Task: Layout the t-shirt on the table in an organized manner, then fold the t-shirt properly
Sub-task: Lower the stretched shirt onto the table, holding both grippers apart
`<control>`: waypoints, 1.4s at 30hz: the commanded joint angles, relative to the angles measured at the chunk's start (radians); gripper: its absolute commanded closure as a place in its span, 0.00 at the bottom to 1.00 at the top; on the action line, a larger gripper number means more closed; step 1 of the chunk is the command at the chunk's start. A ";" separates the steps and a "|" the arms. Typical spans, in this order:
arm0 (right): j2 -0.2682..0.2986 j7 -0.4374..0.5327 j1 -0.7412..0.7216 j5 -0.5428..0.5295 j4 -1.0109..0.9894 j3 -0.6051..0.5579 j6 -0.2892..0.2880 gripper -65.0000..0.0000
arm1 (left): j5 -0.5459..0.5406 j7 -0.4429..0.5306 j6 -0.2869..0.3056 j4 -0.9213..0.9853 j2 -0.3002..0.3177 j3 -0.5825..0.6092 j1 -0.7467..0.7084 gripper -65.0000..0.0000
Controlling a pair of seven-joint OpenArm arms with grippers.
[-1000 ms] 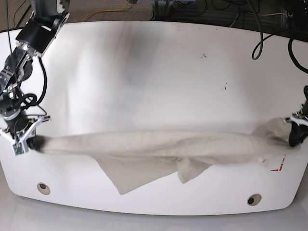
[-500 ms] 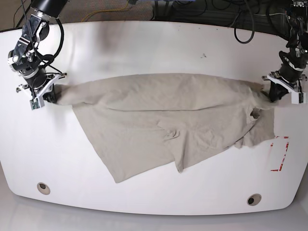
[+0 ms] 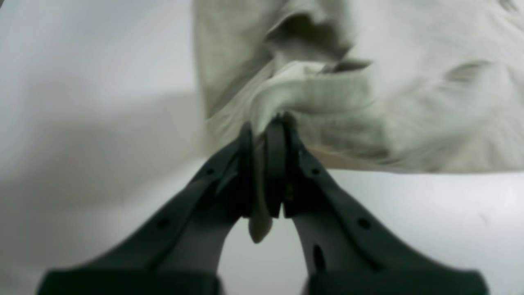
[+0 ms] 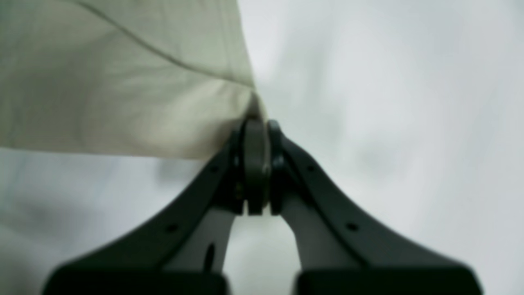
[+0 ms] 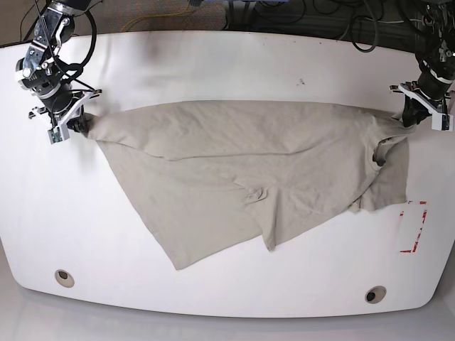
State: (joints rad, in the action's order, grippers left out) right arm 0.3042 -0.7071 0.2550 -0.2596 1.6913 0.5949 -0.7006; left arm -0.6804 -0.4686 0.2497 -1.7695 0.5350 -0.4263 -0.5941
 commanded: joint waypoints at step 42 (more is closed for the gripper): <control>-0.052 0.024 0.105 0.000 0.016 0.007 0.002 0.85 | 0.031 0.020 0.153 -0.013 0.014 -0.124 -0.166 1.00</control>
State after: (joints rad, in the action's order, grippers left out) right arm 0.2405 -0.6998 0.3515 -0.2481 1.6875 0.5957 -0.6994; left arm -0.6434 -0.4713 0.4015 -1.7699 0.5331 -0.5362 -0.7486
